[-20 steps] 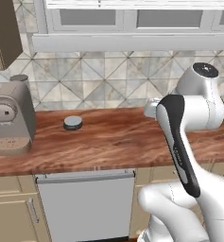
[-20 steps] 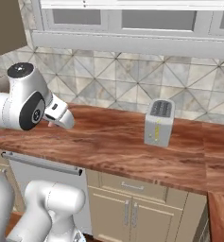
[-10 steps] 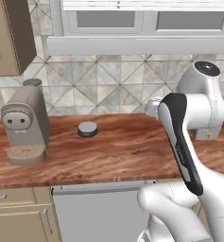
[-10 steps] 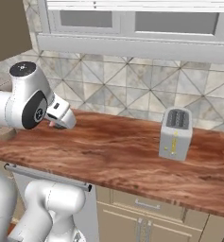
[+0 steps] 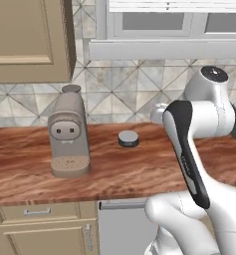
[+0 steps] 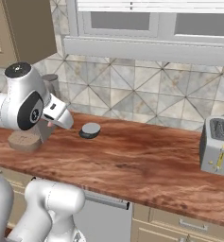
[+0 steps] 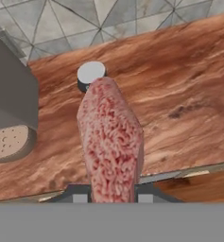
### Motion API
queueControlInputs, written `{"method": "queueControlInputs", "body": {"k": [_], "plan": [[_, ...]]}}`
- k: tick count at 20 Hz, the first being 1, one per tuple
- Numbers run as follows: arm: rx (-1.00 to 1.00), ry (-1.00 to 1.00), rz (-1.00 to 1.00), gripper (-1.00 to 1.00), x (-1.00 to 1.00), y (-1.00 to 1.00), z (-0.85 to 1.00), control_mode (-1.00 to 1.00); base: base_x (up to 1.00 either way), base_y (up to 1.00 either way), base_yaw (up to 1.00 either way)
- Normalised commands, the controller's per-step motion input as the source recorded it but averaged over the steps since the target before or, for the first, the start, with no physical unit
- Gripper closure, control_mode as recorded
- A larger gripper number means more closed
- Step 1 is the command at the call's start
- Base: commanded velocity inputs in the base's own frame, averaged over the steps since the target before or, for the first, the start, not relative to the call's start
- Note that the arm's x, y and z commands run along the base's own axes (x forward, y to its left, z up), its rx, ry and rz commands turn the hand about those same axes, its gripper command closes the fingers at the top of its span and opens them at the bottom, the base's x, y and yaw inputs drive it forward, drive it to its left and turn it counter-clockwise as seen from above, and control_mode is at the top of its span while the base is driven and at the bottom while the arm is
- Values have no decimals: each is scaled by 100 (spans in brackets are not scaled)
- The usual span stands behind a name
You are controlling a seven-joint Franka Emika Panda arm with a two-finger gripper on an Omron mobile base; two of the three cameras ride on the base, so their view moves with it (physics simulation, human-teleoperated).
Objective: Take the steak from the fridge and place it on the digital scale on the counter by the fridge. Wait a few seconds for a reading, then move it to the plate on the dining counter.
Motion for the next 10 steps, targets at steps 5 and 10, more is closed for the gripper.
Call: {"method": "queueControlInputs", "body": {"k": [5, 10], "plan": [[0, 0, 0, 100, 0, 0, 0, 100, 51, 0, -3], [0, 6, -1, 100, 43, 2, -10, -100, 11, 0, -1]]}}
